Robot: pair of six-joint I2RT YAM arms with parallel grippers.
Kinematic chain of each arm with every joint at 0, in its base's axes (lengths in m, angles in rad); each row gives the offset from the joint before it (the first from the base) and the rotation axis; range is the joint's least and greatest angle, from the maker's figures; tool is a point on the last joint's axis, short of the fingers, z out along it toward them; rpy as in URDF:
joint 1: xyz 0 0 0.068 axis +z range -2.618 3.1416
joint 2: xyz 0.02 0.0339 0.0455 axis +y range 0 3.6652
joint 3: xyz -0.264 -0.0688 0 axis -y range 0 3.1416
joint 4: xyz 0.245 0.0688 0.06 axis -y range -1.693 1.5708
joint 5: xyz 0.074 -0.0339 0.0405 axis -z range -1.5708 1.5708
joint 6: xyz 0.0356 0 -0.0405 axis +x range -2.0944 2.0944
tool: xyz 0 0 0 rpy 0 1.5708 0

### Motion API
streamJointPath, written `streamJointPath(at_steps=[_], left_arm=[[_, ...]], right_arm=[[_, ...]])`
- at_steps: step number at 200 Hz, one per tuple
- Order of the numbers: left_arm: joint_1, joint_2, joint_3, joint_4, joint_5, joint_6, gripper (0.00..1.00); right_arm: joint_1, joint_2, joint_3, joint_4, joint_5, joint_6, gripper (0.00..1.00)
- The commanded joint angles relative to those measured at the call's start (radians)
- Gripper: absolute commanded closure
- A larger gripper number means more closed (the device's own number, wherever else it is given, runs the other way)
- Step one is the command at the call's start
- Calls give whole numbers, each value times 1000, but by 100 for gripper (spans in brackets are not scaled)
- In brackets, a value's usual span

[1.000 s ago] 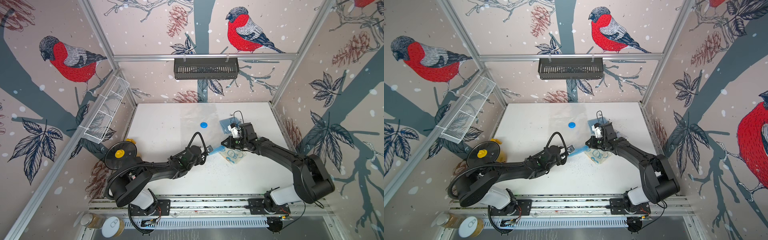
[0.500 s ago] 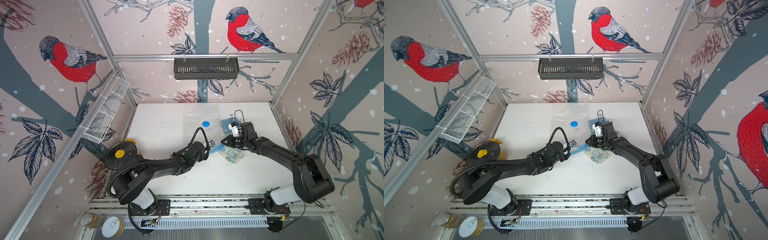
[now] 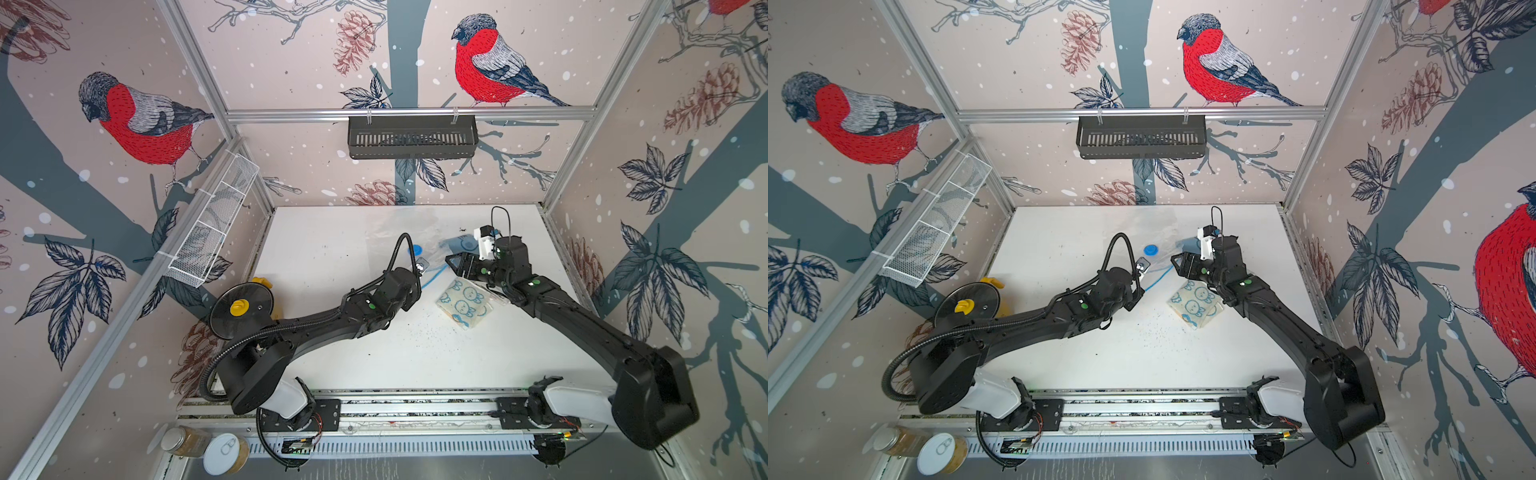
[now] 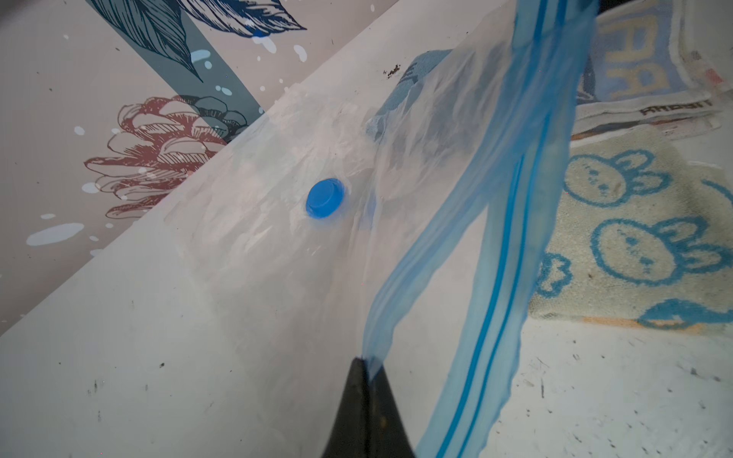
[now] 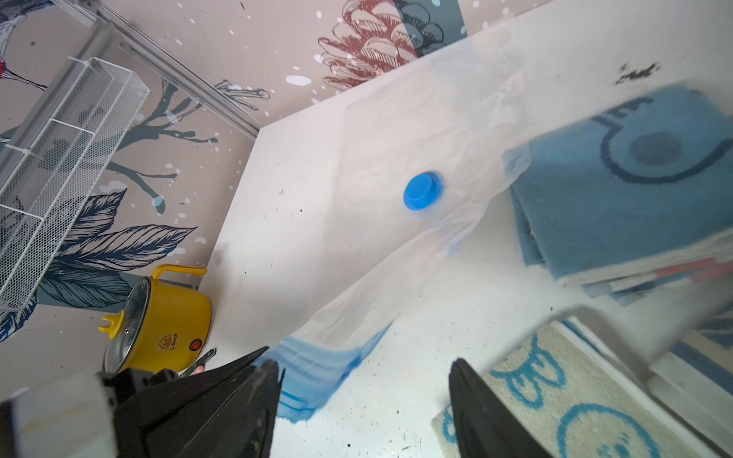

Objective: Place the folded towel into the vacuum bag
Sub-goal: Open the vacuum bag at the center of the board.

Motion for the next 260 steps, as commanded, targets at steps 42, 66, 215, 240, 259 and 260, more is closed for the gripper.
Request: streamJointPath(at_steps=[42, 66, 215, 240, 259, 260], left_arm=[[5, 70, 140, -162, 103, -214, 100], [5, 80, 171, -178, 135, -239, 100], [7, 61, 193, -182, 173, -312, 100], [4, 42, 192, -186, 153, -322, 100], [5, 21, 188, -195, 126, -328, 100], [4, 20, 187, -195, 125, -328, 100]], right_arm=[[52, -180, -116, 48, 207, -29, 28], [69, -163, -151, 66, 211, -2, 28], [145, 148, -96, 176, 253, 73, 38], [145, 169, -87, 169, 287, 87, 42], [147, 181, -75, 153, 320, 92, 47], [147, 183, -73, 153, 321, 92, 47]])
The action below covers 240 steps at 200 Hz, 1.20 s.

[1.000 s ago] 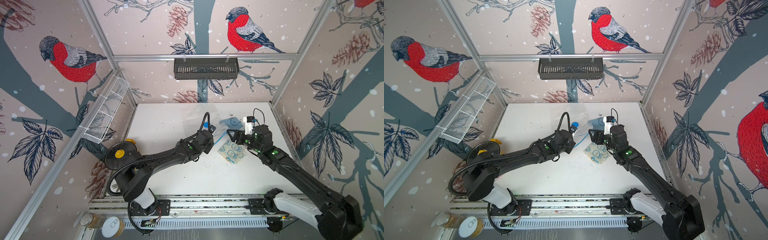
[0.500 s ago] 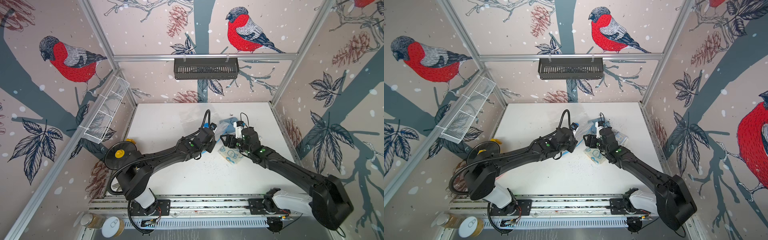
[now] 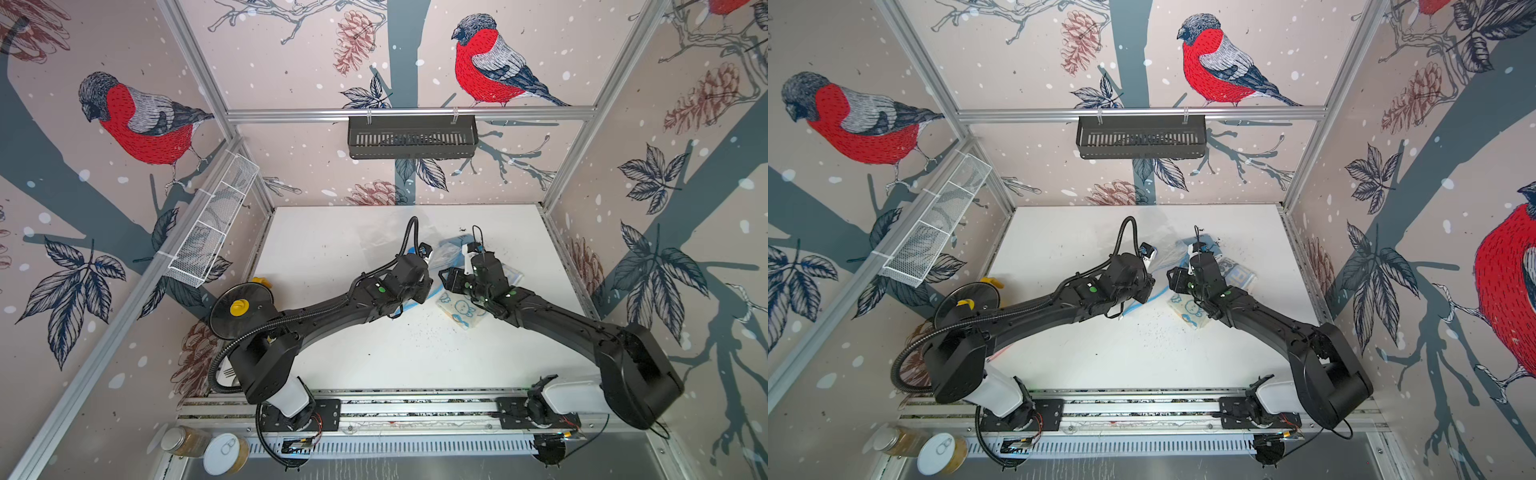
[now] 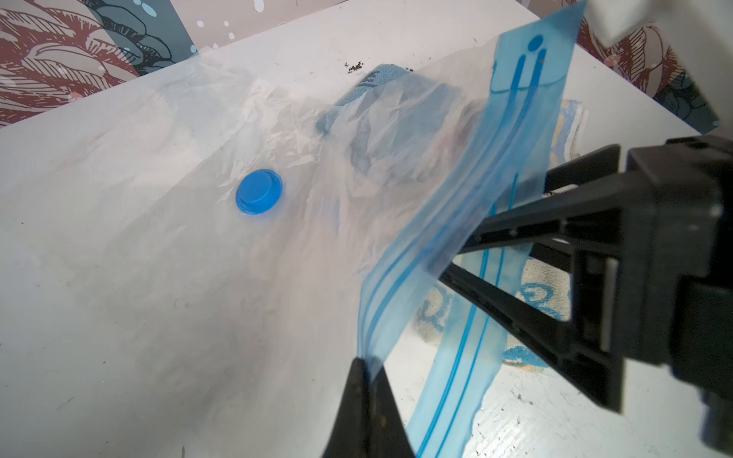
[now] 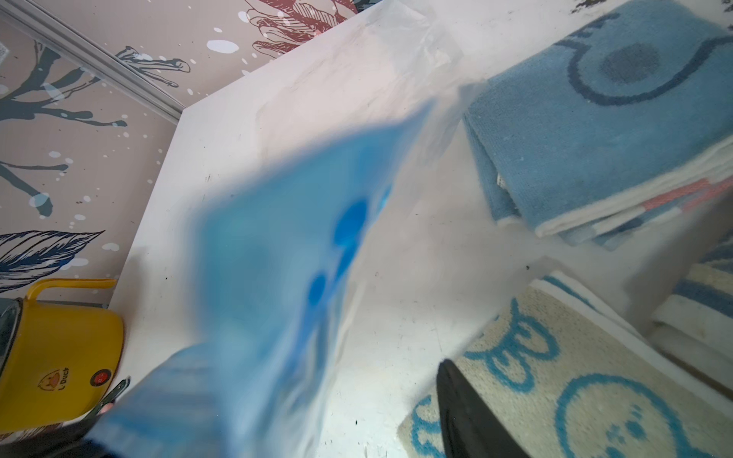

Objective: Place the folded towel into the vacuum bag
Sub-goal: Open the vacuum bag at the center of the board.

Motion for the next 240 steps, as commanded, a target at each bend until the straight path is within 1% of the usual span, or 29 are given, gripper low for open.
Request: streamJointPath(at_steps=[1, 50, 81, 106, 131, 156, 166, 189, 200, 215, 230, 240], left_arm=[[1, -28, 0, -14, -38, -22, 100], [-6, -93, -25, -17, -98, -21, 100], [-11, -109, -30, -12, -135, -19, 100], [-25, -98, -16, -6, -163, -4, 100], [-45, -73, 5, -3, -199, 18, 100], [-72, -50, 14, 6, -296, 55, 100], [-74, -45, 13, 13, -317, 62, 100], [-74, -38, 7, 17, -360, 58, 100], [-73, -38, -3, 11, -363, 56, 100], [-74, -47, -41, 16, -348, 53, 100], [-73, -63, -86, 38, -303, 42, 100], [-69, -68, -129, 42, -263, 25, 100]], right_arm=[[4, 14, 20, 14, 61, 12, 48], [23, 71, 72, 14, 59, -9, 64], [34, 115, 104, 17, 46, -15, 73], [44, 137, 114, 24, 45, -13, 73], [45, 165, 122, 24, 35, -9, 70], [47, 185, 127, 22, 34, -6, 70], [47, 190, 127, 19, 35, -2, 70], [47, 193, 127, 7, 29, 3, 63], [49, 189, 122, 7, 19, 6, 61], [56, 177, 113, 6, 8, 6, 54], [68, 154, 98, 10, -7, 0, 50], [79, 130, 74, 22, -18, 2, 45]])
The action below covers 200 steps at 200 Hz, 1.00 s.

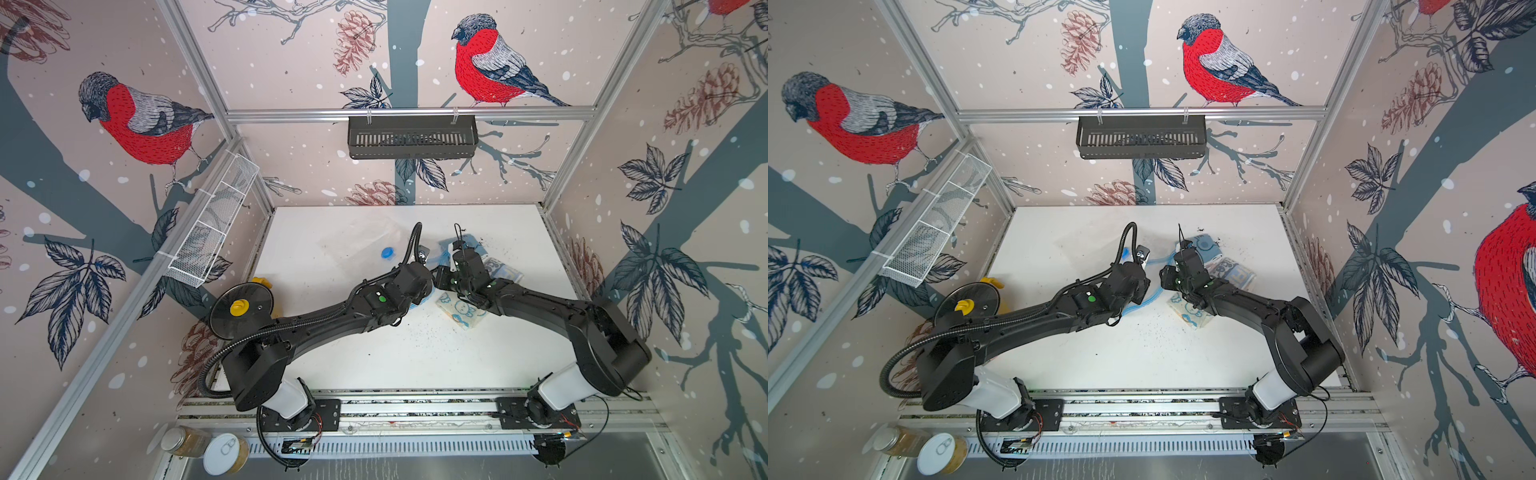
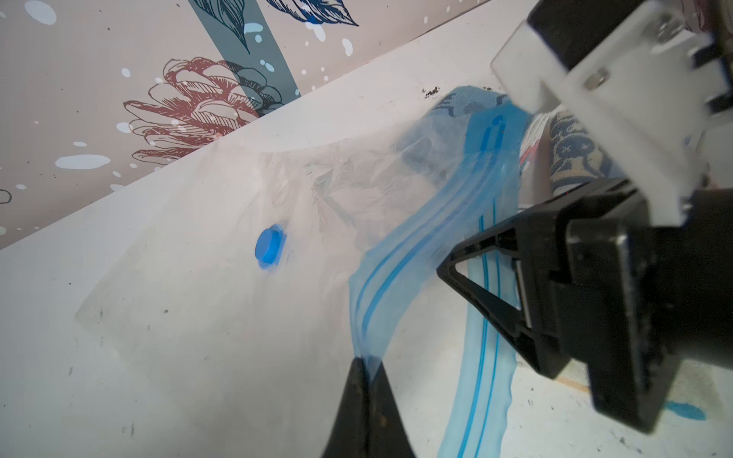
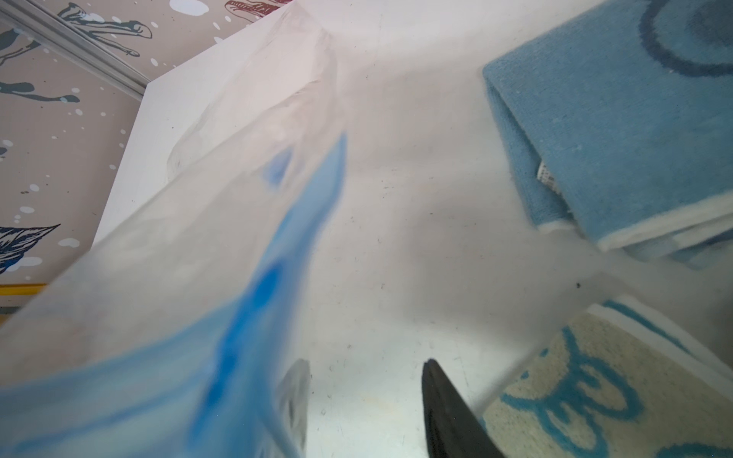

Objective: Place the folded towel into the vacuum bag
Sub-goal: Open the vacuum bag at the center of the board.

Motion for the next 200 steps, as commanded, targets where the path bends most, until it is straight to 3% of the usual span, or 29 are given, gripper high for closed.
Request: streamJointPath(at_steps=[1, 42, 92, 133, 171, 200], left_arm=[[2, -18, -60, 38, 53, -28, 100], [4, -38, -108, 49, 179, -145, 100], [5, -93, -171, 89, 226, -207, 100], [7, -138, -165, 87, 220, -247, 100], [10, -147, -150, 66, 210, -268, 100], [10, -157, -149, 40, 190, -289, 100]], right_arm=[[20, -44, -32, 28, -34, 0, 45], [86, -149, -131, 65, 10, 30, 37], [148, -226, -269, 219, 82, 103, 35], [218, -190, -290, 321, 144, 154, 36], [269, -128, -292, 415, 178, 185, 46], [291, -88, -265, 401, 226, 179, 65]])
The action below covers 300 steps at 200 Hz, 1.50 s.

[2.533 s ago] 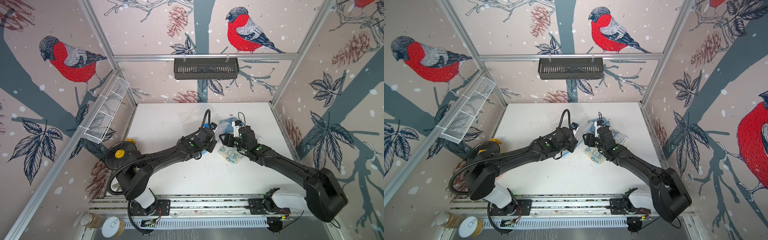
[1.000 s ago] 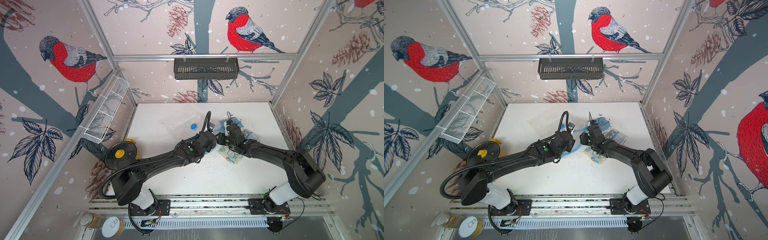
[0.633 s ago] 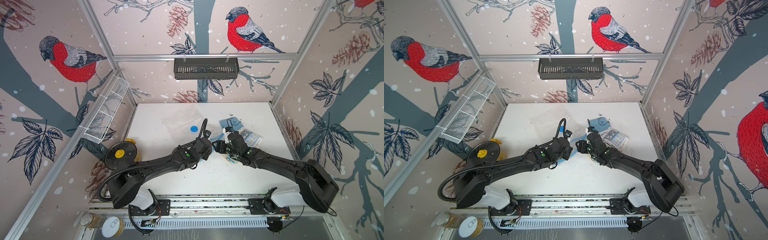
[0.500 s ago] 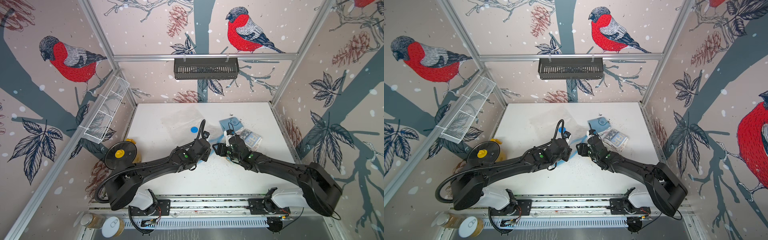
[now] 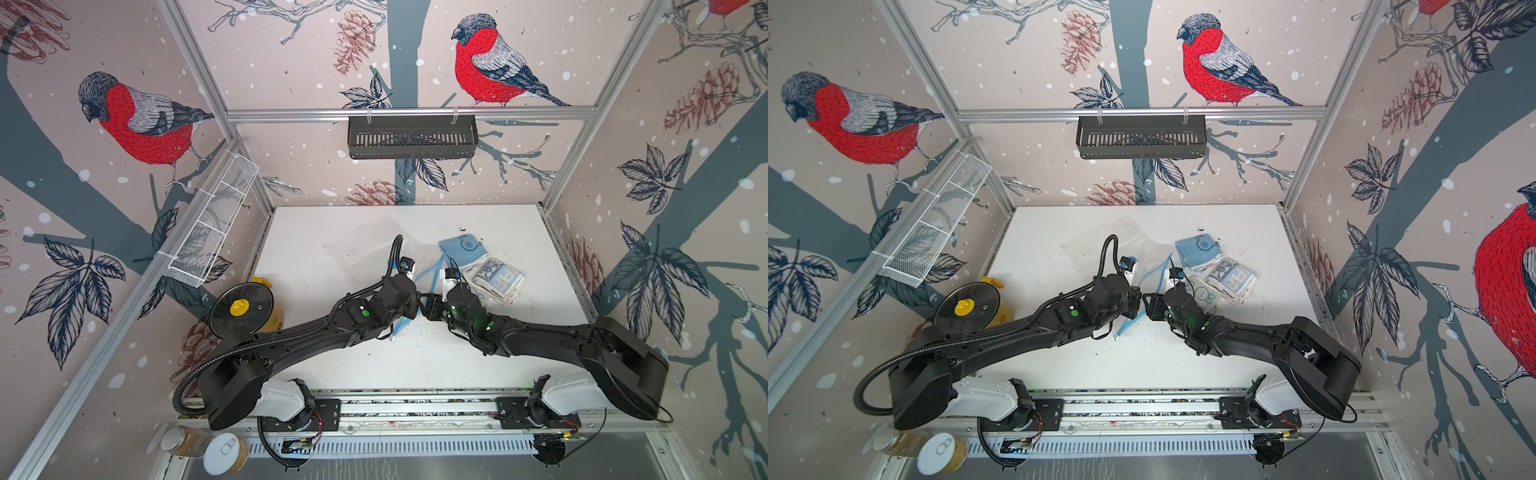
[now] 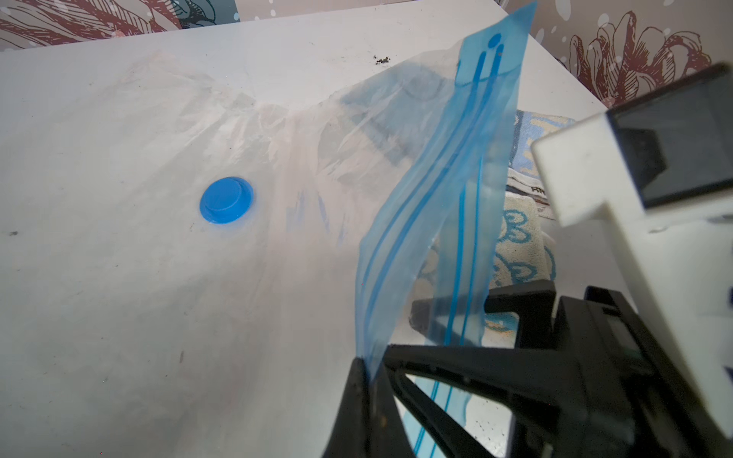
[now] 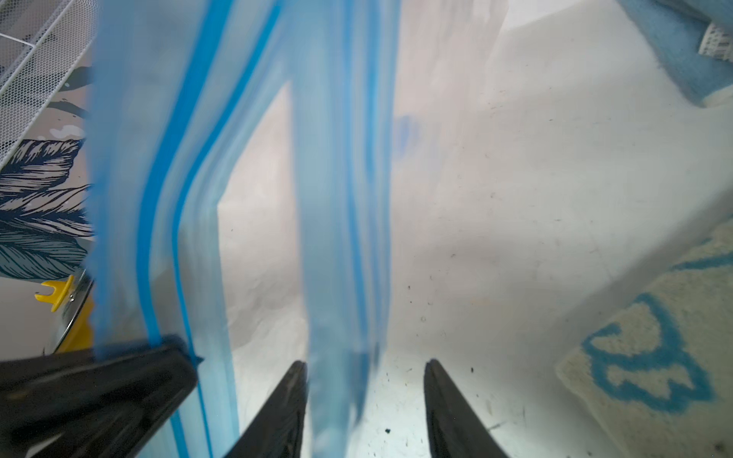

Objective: Place the folded towel into the vacuum bag
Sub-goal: Open the vacuum bag at the center of the board.

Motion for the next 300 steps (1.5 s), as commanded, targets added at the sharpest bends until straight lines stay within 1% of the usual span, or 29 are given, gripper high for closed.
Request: streamJointPath(at_steps=[1, 21, 35, 46, 58, 69, 89, 117, 133, 146, 175, 189, 223, 243, 266, 300], left_arm=[[2, -16, 6, -12, -22, -39, 100], [2, -34, -4, -21, -40, -50, 100], [2, -43, -15, -25, -35, -59, 100], [2, -49, -32, -20, -22, -62, 84], [2, -60, -58, -8, 3, -56, 72], [2, -75, -83, -4, 19, -56, 64], [0, -131, -137, -2, 32, -62, 55], [0, -250, -213, 0, 38, -61, 47], [-3, -319, -260, 36, 71, -25, 45], [-10, -358, -289, 63, 74, -17, 44], [-14, -387, -315, 101, 118, -16, 43], [-20, -380, -316, 107, 126, -18, 40], [-33, -314, -318, 147, 134, -18, 39], [-40, -257, -310, 164, 100, -34, 39], [-41, -210, -304, 177, 64, -65, 42], [-42, -196, -315, 183, 5, -93, 47]], right_arm=[[17, 25, 23, 40, 63, 13, 66], [29, 35, 52, 9, 90, 1, 82], [39, 34, 72, -19, 103, -17, 90], [44, 33, 84, -35, 112, -27, 96], [46, 32, 93, -47, 105, -35, 97], [46, 32, 101, -61, 98, -40, 98], [45, 33, 125, -98, 83, -51, 98], [44, 32, 150, -121, 63, -65, 99], [44, 35, 161, -121, 56, -74, 99], [45, 39, 169, -122, 52, -80, 99], [44, 44, 175, -116, 40, -71, 99], [44, 44, 178, -116, 32, -63, 99], [47, 38, 173, -103, 13, -48, 99], [51, 32, 172, -104, 13, -46, 99], [58, 25, 164, -104, 13, -43, 99], [67, 14, 145, -86, 21, -37, 99]])
